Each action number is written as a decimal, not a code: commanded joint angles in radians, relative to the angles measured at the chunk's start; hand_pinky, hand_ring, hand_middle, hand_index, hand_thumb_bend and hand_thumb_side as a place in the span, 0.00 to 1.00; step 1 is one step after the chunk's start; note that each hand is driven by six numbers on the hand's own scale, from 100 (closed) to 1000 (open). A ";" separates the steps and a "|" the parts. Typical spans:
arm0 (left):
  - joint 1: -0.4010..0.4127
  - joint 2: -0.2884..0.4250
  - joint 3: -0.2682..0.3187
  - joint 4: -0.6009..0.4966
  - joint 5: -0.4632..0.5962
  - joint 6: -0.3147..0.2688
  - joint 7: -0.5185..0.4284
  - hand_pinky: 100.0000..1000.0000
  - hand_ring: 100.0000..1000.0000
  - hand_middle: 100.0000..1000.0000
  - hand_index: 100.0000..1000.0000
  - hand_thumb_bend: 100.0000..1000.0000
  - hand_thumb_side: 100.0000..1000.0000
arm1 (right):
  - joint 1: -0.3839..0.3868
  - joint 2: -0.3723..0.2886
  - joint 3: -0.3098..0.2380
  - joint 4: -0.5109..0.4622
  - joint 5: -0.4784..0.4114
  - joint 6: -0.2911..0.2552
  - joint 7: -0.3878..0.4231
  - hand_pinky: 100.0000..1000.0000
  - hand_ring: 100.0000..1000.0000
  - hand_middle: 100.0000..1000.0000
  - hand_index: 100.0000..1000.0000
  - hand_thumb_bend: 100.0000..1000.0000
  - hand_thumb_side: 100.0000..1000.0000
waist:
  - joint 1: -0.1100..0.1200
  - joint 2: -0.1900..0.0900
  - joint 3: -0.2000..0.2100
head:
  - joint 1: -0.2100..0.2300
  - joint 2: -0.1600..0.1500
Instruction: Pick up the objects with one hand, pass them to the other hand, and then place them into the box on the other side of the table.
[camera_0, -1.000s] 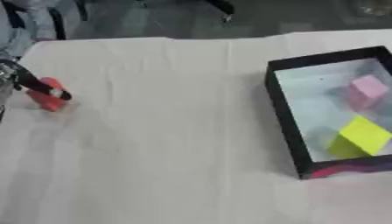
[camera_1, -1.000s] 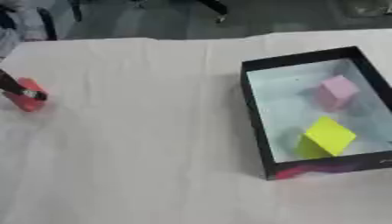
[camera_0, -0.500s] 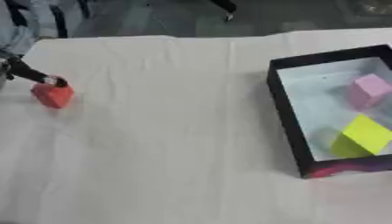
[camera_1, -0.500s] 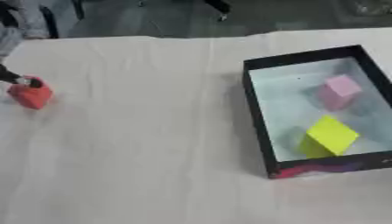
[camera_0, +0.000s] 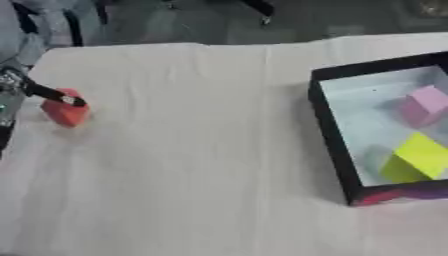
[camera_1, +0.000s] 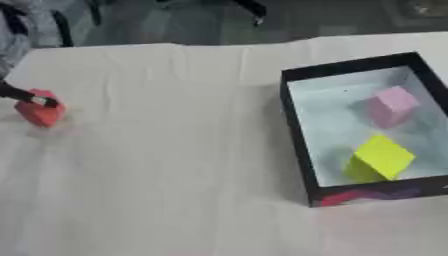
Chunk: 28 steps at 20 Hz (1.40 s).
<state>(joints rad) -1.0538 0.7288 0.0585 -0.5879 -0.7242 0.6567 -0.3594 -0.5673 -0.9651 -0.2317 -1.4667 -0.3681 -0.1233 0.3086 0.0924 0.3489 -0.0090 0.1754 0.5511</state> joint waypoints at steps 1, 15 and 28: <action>-0.007 0.029 0.014 0.007 -0.002 0.013 0.013 0.90 0.91 0.81 0.78 0.85 0.28 | -0.013 -0.048 -0.008 -0.012 0.012 -0.005 0.004 1.00 1.00 0.69 1.00 0.52 0.20 | 0.014 0.002 -0.006 | 0.015 -0.012; 0.009 0.016 0.023 0.030 0.046 0.047 0.111 0.89 0.90 0.80 0.73 0.75 0.30 | -0.015 -0.041 -0.005 -0.013 0.024 -0.015 0.024 1.00 1.00 0.69 1.00 0.52 0.20 | 0.023 0.015 -0.029 | 0.050 -0.019; 0.009 0.004 0.019 0.039 0.146 0.063 0.206 0.88 0.88 0.76 0.61 0.32 0.07 | -0.014 -0.035 -0.008 -0.008 0.024 -0.017 0.033 1.00 1.00 0.68 1.00 0.51 0.19 | 0.021 0.012 -0.033 | 0.049 -0.013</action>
<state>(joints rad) -1.0314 0.7029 0.0766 -0.5438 -0.5877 0.7181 -0.1601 -0.5709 -0.9649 -0.2271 -1.4669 -0.3399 -0.1405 0.3398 0.1088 0.3689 -0.0423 0.2255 0.5423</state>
